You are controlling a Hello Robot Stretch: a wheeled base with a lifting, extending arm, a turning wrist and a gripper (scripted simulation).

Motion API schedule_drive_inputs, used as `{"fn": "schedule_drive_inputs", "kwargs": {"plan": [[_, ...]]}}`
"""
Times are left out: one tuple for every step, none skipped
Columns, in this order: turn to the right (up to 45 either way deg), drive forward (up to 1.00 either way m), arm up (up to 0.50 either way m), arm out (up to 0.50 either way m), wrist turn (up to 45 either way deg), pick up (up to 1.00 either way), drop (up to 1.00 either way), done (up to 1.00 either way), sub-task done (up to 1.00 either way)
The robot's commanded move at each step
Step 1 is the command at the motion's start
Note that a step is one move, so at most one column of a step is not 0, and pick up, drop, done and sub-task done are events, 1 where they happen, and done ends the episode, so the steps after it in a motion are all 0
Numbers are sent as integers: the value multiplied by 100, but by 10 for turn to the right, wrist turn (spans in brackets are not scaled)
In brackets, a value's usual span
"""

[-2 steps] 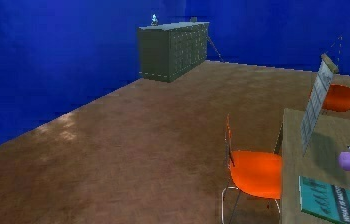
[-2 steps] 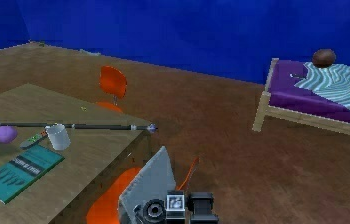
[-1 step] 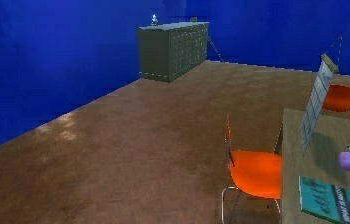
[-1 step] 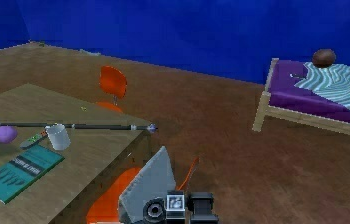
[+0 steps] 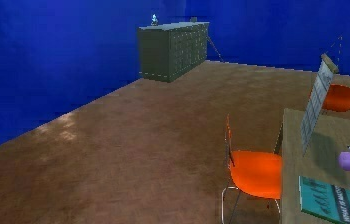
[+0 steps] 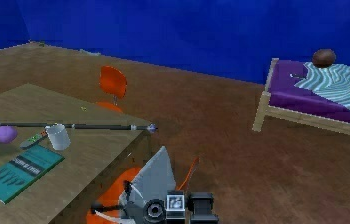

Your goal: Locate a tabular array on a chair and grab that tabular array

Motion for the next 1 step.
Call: {"fn": "schedule_drive_inputs", "kwargs": {"plan": [[0,0,0,0,180,0,0,0,0]]}}
